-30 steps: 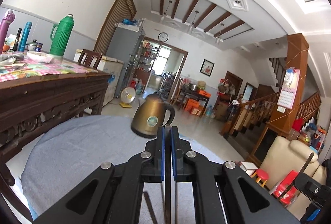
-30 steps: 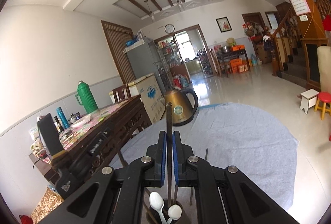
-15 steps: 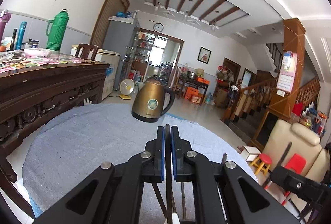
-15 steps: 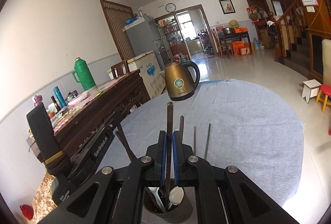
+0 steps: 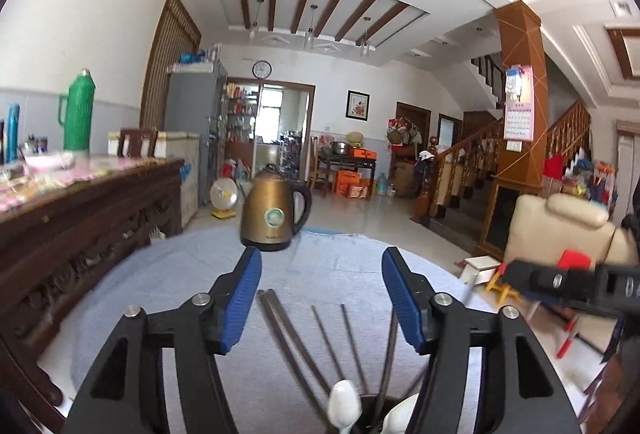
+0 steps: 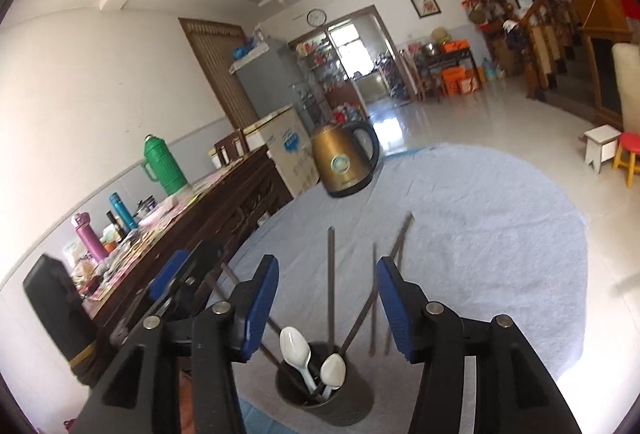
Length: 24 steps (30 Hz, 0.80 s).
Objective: Organize utensils
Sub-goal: 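Carry both chopsticks over the black cup and lower them in, then open both tools to release the chopsticks into the cup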
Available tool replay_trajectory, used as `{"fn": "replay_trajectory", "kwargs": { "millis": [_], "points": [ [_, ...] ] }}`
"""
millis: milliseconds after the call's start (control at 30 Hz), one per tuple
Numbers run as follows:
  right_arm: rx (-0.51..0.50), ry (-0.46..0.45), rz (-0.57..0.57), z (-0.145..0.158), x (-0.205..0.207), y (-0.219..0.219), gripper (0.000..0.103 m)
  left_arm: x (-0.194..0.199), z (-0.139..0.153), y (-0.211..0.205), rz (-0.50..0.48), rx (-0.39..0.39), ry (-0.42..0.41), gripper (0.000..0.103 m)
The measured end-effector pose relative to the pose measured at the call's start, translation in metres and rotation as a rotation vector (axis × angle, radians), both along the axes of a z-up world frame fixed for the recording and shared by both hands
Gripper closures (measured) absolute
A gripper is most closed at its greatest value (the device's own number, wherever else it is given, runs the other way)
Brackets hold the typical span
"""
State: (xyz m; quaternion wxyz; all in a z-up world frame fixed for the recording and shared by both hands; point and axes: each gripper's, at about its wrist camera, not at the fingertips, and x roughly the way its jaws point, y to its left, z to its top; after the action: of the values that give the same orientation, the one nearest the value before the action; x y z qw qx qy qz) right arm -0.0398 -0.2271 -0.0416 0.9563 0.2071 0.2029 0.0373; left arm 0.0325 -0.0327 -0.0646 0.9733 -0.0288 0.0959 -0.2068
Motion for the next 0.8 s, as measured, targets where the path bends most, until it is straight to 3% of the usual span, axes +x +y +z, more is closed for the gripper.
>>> {"fn": "replay_trajectory", "kwargs": {
  "millis": [167, 467, 533, 600, 667, 800],
  "points": [
    [0.008, 0.015, -0.058, -0.005, 0.0, -0.015, 0.048, -0.001, 0.0, 0.012, 0.032, -0.002, 0.012, 0.036],
    [0.26, 0.105, -0.054, -0.038, 0.036, -0.061, 0.049, 0.01, -0.009, 0.03, 0.073, -0.034, 0.09, 0.036],
    [0.287, 0.139, -0.057, -0.046, 0.053, -0.065, 0.062, 0.01, -0.013, 0.032, 0.073, -0.036, 0.104, 0.036],
    [0.341, 0.171, -0.052, -0.055, 0.067, -0.069, 0.09, 0.009, -0.014, 0.034, 0.083, -0.032, 0.107, 0.035],
    [0.349, 0.167, -0.053, -0.056, 0.072, -0.066, 0.094, 0.008, -0.016, 0.037, 0.088, -0.031, 0.108, 0.035],
    [0.219, 0.106, 0.005, -0.039, 0.065, -0.035, 0.094, 0.01, -0.02, 0.039, 0.092, -0.021, 0.128, 0.034]
  ]
}}
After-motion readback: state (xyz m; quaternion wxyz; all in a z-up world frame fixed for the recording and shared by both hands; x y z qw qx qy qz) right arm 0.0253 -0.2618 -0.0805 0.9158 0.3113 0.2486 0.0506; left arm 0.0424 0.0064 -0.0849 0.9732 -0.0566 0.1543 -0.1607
